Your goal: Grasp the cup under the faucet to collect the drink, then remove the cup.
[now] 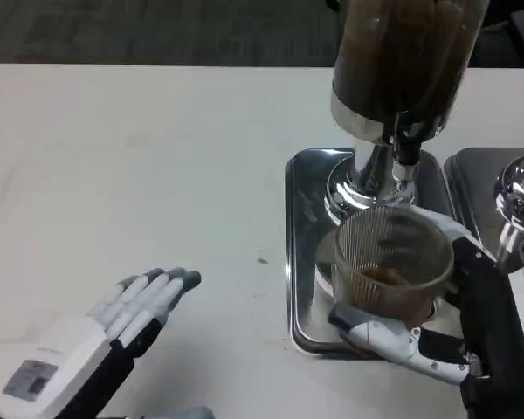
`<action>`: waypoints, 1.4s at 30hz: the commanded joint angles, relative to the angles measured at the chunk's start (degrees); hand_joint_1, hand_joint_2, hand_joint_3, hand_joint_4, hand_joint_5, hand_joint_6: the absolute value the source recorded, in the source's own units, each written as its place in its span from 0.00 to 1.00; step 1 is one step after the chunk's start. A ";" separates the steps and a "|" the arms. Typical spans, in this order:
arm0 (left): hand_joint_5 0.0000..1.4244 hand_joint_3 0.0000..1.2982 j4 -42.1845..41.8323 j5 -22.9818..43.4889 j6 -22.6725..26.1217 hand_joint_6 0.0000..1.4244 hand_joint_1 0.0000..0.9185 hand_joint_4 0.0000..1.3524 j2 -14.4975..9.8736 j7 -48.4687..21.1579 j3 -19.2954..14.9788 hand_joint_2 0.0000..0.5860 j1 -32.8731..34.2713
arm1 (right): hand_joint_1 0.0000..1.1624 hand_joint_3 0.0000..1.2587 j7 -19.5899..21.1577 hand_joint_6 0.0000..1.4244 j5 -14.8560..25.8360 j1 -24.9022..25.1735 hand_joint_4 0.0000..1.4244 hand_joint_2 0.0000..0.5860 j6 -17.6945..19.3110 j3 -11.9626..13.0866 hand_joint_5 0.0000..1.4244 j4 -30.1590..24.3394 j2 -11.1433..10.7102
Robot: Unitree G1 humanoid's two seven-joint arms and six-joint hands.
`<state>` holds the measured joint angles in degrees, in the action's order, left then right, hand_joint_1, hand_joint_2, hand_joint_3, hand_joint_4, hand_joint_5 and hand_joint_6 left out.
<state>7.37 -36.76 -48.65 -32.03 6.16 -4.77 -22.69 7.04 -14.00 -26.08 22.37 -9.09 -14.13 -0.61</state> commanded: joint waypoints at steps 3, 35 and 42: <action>0.00 0.00 -2.74 -1.10 0.97 0.00 0.00 0.00 -1.83 1.86 -2.26 0.20 -4.48 | 0.98 0.59 -3.27 0.90 3.56 -1.86 0.59 0.17 -0.49 0.34 0.63 -3.98 -1.36; 0.00 0.00 -9.11 -3.26 6.97 0.00 0.00 0.00 1.50 2.67 1.91 0.19 -5.60 | 0.97 0.60 -9.57 0.91 8.82 -5.68 0.60 0.15 -3.36 3.59 0.64 -9.93 -4.15; 0.00 0.00 -9.11 -3.26 7.10 0.00 0.00 0.00 1.49 2.74 1.95 0.19 -5.58 | 0.97 0.60 -9.33 0.90 8.65 -5.77 0.60 0.15 -3.19 3.69 0.64 -9.89 -3.73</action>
<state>-1.44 -40.16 -41.97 -30.60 8.07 -3.27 -28.35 -2.53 -6.72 -32.44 18.57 -5.53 -22.91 -4.91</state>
